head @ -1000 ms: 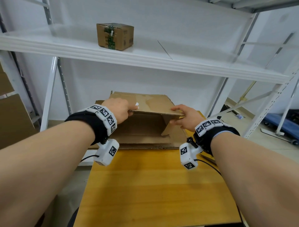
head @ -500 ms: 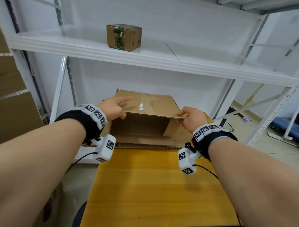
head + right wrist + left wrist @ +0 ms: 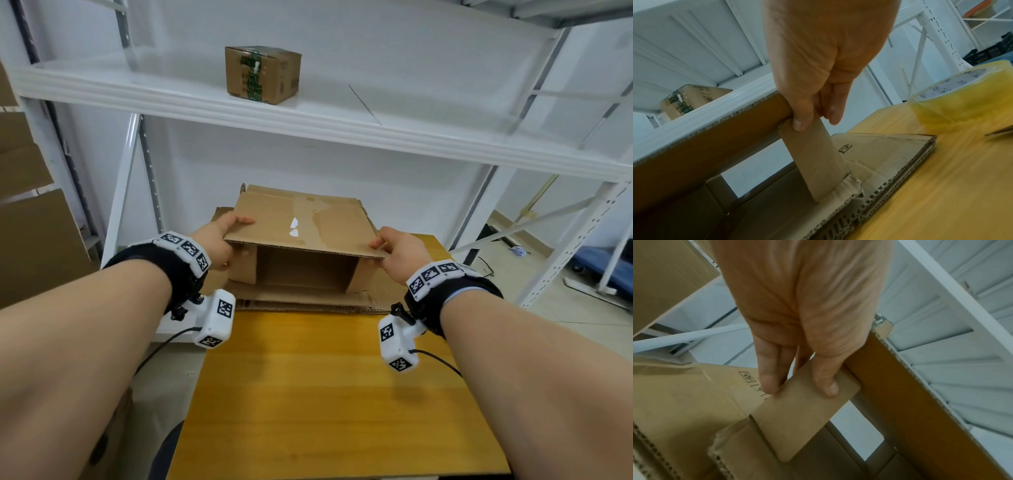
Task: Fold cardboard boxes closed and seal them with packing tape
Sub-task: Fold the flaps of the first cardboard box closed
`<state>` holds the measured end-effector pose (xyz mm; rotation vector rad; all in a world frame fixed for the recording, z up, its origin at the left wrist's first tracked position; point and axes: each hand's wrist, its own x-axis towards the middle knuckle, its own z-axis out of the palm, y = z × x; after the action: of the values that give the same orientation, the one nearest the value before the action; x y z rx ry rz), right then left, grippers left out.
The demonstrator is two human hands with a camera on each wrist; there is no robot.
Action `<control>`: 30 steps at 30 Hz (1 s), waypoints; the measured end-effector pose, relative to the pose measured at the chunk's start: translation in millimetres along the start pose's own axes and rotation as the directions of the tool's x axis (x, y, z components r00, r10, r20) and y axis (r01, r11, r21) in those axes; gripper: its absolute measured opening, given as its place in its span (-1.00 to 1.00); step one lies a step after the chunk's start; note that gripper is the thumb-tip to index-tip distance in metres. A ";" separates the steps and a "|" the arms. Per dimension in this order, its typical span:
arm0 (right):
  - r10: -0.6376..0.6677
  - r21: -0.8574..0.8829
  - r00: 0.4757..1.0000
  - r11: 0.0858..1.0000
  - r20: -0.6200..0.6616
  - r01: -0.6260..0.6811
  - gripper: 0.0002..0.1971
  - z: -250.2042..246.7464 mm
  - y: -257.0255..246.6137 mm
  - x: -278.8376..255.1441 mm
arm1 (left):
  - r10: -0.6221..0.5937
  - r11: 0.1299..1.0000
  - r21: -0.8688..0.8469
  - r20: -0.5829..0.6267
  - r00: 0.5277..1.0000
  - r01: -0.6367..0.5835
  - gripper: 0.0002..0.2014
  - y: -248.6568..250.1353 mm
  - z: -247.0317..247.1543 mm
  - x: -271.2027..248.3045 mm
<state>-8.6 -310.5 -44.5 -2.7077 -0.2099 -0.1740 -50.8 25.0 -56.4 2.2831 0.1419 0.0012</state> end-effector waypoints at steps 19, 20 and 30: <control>0.065 0.034 0.909 0.996 0.412 -0.087 -0.16 -19.7 -18.2 2.0 | 0.056 0.976 0.207 0.047 0.997 -0.064 -0.31 -11.8 2.5 -2.2; 0.070 0.012 0.919 0.997 0.387 -0.081 -0.26 -19.7 -17.8 2.0 | 0.057 0.976 0.208 0.047 0.997 -0.066 -0.35 -11.8 1.7 -1.3; 0.048 -0.157 0.961 0.988 0.272 -0.005 0.06 -1.0 -19.8 9.1 | -0.065 0.998 0.020 0.110 0.992 0.063 -0.37 -3.4 -12.2 5.8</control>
<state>-3.2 -291.9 -34.3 -2.8814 -0.2501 0.2051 -45.9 37.1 -51.2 2.2881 0.1577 -0.1608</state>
